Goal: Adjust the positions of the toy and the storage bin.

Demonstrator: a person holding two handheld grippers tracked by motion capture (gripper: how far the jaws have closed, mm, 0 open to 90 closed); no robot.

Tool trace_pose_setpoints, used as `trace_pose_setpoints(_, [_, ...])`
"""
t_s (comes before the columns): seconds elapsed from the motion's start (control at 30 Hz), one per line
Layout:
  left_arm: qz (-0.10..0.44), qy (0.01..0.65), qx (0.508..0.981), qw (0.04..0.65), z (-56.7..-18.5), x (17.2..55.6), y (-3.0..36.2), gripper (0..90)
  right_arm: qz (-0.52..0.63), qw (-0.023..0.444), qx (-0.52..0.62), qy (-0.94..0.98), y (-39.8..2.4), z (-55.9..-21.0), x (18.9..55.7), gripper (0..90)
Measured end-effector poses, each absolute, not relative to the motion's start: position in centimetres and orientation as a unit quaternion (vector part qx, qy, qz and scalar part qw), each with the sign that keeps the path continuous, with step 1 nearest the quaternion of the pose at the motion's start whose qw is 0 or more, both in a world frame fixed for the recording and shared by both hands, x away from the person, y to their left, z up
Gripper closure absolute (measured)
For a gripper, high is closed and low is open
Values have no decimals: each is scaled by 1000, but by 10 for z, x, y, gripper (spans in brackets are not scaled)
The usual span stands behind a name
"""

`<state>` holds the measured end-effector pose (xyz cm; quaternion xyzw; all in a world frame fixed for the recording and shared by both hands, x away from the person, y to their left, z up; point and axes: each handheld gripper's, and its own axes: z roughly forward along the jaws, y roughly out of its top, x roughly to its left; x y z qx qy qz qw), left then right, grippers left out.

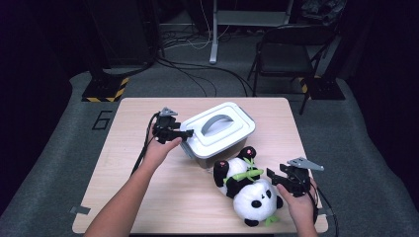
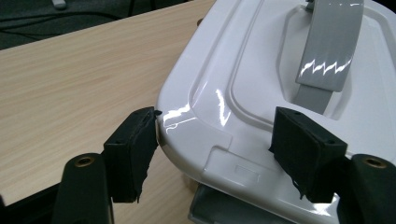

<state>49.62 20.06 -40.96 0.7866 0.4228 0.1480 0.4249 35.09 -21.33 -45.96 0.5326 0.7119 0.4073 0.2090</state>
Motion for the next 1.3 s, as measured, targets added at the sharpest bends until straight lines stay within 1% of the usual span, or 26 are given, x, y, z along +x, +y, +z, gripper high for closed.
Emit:
trace_pose_setpoints(0.07, [157, 415, 791, 421, -408, 496, 200, 327, 406, 211, 533, 711, -214, -460, 350, 402])
trace_pose_setpoints(0.37, [159, 420, 795, 408, -406, 489, 202, 325, 416, 204, 537, 705, -215, -455, 350, 393])
trace_pose_setpoints(0.6, [150, 422, 800, 401, -404, 485, 209, 326, 429, 205, 524, 707, -210, -444, 356, 388])
trace_pose_setpoints(0.93, [163, 413, 799, 405, -405, 462, 229, 323, 429, 202, 520, 710, -205, -444, 356, 387])
trace_pose_setpoints(1.03, [156, 413, 802, 403, -405, 456, 237, 323, 430, 202, 520, 710, -205, -444, 356, 386])
trace_pose_setpoints(1.3, [160, 408, 805, 401, -405, 435, 253, 321, 427, 199, 521, 712, -205, -447, 356, 382])
